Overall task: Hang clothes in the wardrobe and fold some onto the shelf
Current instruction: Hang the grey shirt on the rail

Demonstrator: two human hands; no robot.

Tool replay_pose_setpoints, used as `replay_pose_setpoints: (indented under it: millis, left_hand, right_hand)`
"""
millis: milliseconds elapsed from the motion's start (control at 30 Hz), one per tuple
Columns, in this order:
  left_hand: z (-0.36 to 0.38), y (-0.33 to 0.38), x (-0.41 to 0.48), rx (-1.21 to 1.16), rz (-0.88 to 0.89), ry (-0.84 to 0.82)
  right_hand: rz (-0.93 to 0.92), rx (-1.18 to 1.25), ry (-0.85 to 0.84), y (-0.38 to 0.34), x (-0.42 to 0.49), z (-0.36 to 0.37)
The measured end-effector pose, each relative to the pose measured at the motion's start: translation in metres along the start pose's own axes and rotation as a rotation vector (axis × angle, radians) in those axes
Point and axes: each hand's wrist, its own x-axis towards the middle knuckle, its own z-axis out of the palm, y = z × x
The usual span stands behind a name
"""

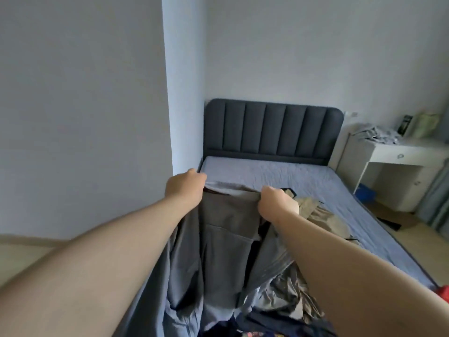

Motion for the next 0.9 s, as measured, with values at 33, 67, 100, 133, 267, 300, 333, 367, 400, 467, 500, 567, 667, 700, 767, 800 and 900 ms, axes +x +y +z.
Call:
replay_pose_setpoints:
  millis: [33,67,100,133,267,300,333,367,400,467,500,567,667,700,767,800,900]
  left_hand:
    - [-0.021,-0.002,0.005,-0.010,-0.012,0.035]
    - [-0.039,-0.005,0.010,-0.005,-0.017,0.080]
    - [-0.060,-0.008,0.015,0.029,-0.008,0.140]
    - [-0.075,-0.011,0.018,0.077,0.009,0.190]
    - [-0.137,-0.025,0.034,0.099,-0.028,0.379]
    - [-0.149,-0.028,0.036,0.087,-0.044,0.413]
    - [-0.160,-0.031,0.039,0.060,-0.064,0.436]
    - [-0.170,-0.036,0.041,0.020,-0.082,0.449]
    - [-0.179,-0.041,0.042,-0.037,-0.089,0.450]
    - [-0.193,-0.053,0.041,-0.157,-0.053,0.410]
    - [-0.199,-0.061,0.039,-0.186,-0.016,0.371]
    - [-0.210,-0.074,0.032,-0.192,0.042,0.304]
    - [-0.224,-0.090,0.019,-0.236,0.094,0.247]
    - [-0.229,-0.096,0.015,-0.289,0.102,0.216]
    - [-0.233,-0.107,0.006,-0.385,0.085,0.144]
    - [-0.233,-0.111,0.001,-0.389,0.064,0.132]
    - [-0.229,-0.119,-0.007,-0.190,-0.061,0.208]
  right_hand:
    - [-0.010,0.009,0.047,-0.004,0.002,-0.019]
    - [-0.015,0.022,0.095,-0.007,0.004,-0.036]
    - [-0.019,0.030,0.141,-0.011,0.006,-0.054]
    - [-0.022,0.033,0.173,-0.014,0.006,-0.067]
    - [-0.072,0.033,0.320,-0.033,0.011,-0.126]
    - [-0.088,0.028,0.356,-0.039,0.011,-0.138]
    - [-0.105,0.024,0.389,-0.045,0.010,-0.148]
    - [-0.127,0.027,0.421,-0.050,0.011,-0.158]
    - [-0.146,0.039,0.446,-0.054,0.011,-0.165]
    - [-0.194,0.106,0.463,-0.060,0.013,-0.175]
    - [-0.219,0.148,0.455,-0.063,0.014,-0.178]
    - [-0.272,0.207,0.441,-0.070,0.015,-0.180]
    - [-0.334,0.260,0.431,-0.082,0.019,-0.177]
    - [-0.354,0.253,0.416,-0.086,0.021,-0.175]
    - [-0.401,0.221,0.375,-0.092,0.022,-0.173]
    - [-0.424,0.205,0.349,-0.095,0.022,-0.172]
    - [-0.481,0.204,0.287,-0.105,0.021,-0.167]
